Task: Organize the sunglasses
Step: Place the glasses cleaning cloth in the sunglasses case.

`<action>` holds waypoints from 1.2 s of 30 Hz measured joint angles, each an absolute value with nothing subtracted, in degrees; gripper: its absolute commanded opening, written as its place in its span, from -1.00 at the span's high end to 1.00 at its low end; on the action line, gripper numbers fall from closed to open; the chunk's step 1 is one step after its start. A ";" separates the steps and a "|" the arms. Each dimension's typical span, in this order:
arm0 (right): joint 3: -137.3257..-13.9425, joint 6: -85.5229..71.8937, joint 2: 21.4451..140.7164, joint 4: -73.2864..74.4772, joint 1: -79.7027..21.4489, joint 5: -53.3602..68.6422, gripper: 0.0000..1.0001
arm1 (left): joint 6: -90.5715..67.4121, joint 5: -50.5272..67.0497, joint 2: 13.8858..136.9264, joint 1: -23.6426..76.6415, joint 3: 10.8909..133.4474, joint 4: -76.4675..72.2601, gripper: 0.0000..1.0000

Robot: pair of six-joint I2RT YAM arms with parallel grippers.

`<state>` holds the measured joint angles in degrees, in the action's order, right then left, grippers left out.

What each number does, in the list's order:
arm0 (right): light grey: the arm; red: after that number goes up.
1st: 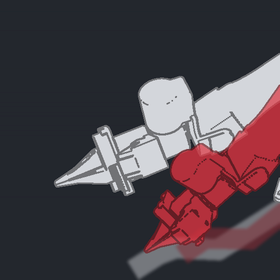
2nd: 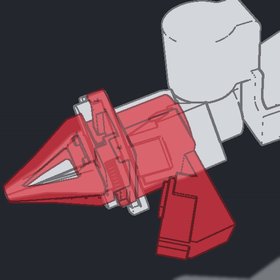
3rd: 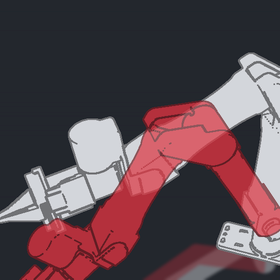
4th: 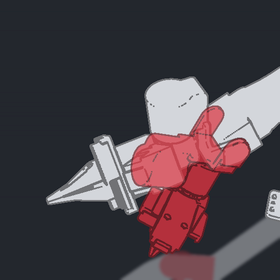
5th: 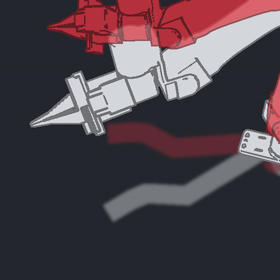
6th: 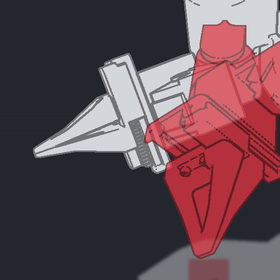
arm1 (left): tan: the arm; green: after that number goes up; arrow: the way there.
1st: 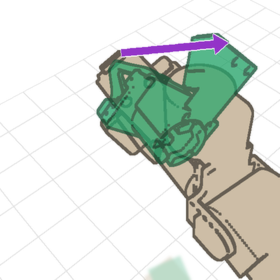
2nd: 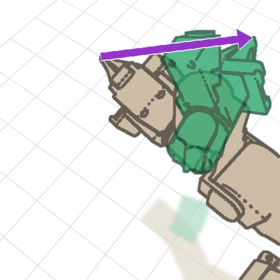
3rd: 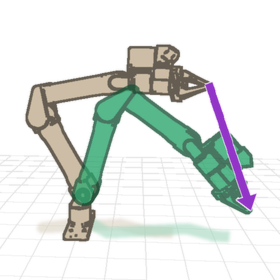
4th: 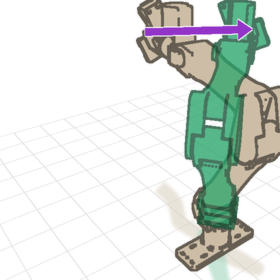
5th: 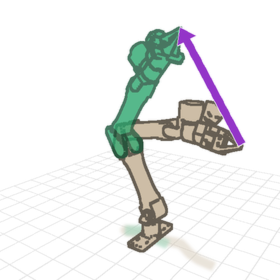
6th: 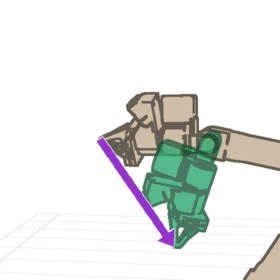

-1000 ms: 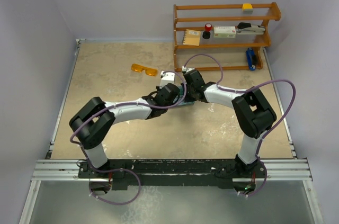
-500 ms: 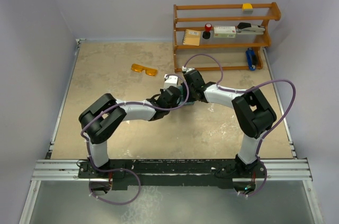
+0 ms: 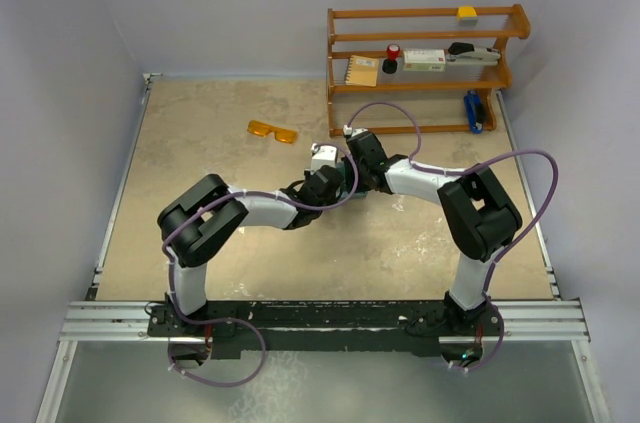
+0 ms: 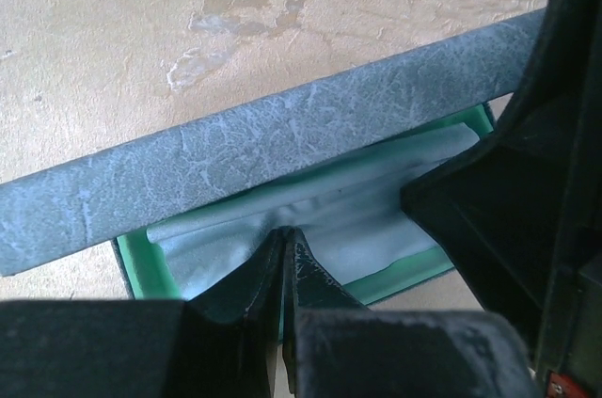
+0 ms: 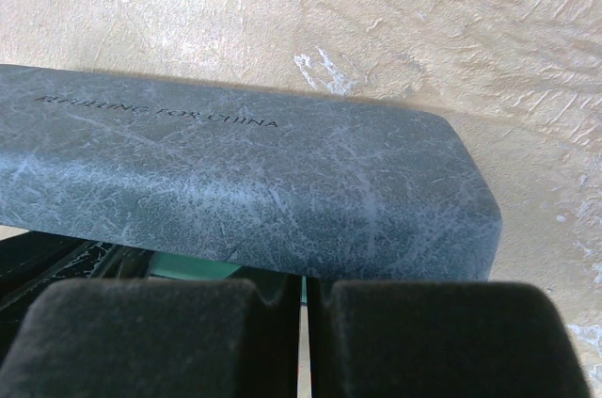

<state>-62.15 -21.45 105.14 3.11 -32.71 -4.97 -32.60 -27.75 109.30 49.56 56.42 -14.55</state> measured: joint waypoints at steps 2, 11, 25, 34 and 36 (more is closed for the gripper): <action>-62.15 -21.45 105.14 3.11 -32.71 -4.95 1.00 | -32.99 -27.92 109.30 49.54 56.42 -14.52 1.00; -62.15 -21.45 105.14 3.11 -32.71 -4.97 1.00 | -33.65 -31.38 109.01 49.58 56.34 -12.78 1.00; -62.15 -21.45 105.14 3.11 -32.71 -4.99 1.00 | -34.28 -37.58 106.96 49.58 55.35 -6.42 1.00; -62.15 -21.47 105.06 3.11 -32.71 -5.02 1.00 | -33.26 -36.45 99.94 49.56 54.46 -1.80 0.98; -62.15 -21.47 105.06 3.14 -32.71 -5.19 0.90 | -33.06 -36.53 97.91 49.56 54.46 -1.06 0.98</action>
